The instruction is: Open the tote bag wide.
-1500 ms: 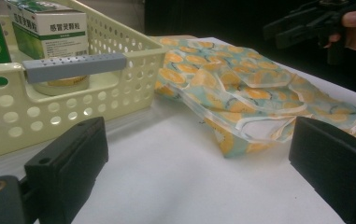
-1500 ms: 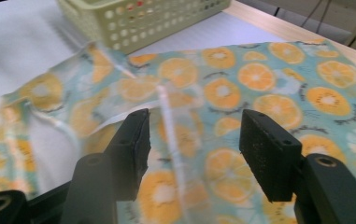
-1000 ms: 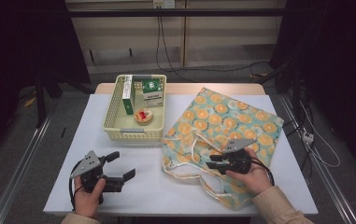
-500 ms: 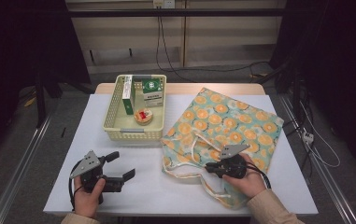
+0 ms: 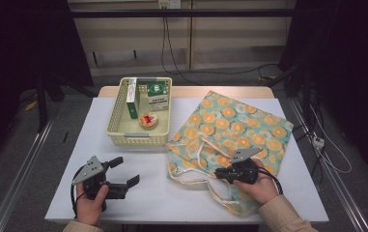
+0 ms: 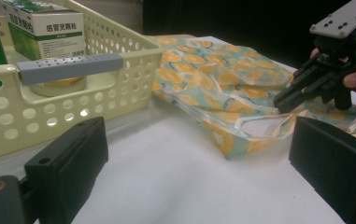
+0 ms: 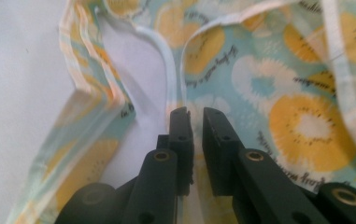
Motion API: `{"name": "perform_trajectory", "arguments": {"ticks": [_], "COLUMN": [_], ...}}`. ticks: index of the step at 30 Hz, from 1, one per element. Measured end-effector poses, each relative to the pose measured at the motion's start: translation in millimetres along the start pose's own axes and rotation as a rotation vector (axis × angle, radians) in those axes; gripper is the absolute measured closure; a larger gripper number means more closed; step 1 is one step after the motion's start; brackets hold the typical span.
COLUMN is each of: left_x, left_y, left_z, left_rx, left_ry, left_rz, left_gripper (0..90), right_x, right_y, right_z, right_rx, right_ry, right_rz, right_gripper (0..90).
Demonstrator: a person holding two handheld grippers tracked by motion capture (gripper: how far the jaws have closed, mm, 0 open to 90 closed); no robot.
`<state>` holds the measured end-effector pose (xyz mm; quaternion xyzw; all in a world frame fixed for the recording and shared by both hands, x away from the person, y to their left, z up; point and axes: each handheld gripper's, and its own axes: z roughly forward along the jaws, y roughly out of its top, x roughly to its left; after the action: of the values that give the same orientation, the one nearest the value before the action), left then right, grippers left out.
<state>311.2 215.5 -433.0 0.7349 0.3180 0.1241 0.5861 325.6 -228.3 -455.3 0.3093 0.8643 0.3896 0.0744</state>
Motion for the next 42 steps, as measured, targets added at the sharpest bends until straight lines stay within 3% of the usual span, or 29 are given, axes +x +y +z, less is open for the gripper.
{"name": "perform_trajectory", "arguments": {"ticks": [3,8,13,17,21,27,31,39,42], "left_x": [-0.5,-0.7,0.1,-0.9,0.3,-0.1,0.5,0.5,0.4], "left_y": [0.0,0.6,0.2,0.7,0.0,0.3,-0.2,-0.8,-0.3], "left_z": [0.5,-0.4,0.2,-0.2,-0.9,0.0,-0.1,1.3,0.8], "left_rx": [-0.001,0.002,0.0,-0.003,-0.005,-0.002,-0.002,0.002,-0.001], "left_ry": [0.0,0.002,0.002,0.0,0.001,-0.003,-0.003,-0.003,-0.005], "left_rz": [-0.005,0.004,0.001,-0.002,-0.006,0.0,-0.005,-0.007,-0.004], "left_gripper": [4.7,4.7,4.7,4.7,4.7,4.7,4.7,4.7,4.7], "right_x": [0.6,-0.5,5.9,-2.2,-22.0,-50.9,-63.7,-70.1,-67.5], "right_y": [-0.5,0.1,8.7,22.5,27.9,21.7,15.1,2.3,1.3], "right_z": [0.9,0.6,-4.8,-19.3,-33.7,-36.1,-32.6,-21.0,-16.7], "right_rx": [0.001,0.004,-0.01,-0.084,-0.137,-0.129,-0.137,-0.09,-0.074], "right_ry": [-0.01,0.007,0.053,0.052,-0.01,-0.11,-0.149,-0.184,-0.175], "right_rz": [-0.005,0.009,0.01,0.041,0.091,0.143,0.171,0.177,0.162], "right_gripper": [89.5,90.0,90.0,90.0,90.0,90.0,90.0,89.9,88.1]}}
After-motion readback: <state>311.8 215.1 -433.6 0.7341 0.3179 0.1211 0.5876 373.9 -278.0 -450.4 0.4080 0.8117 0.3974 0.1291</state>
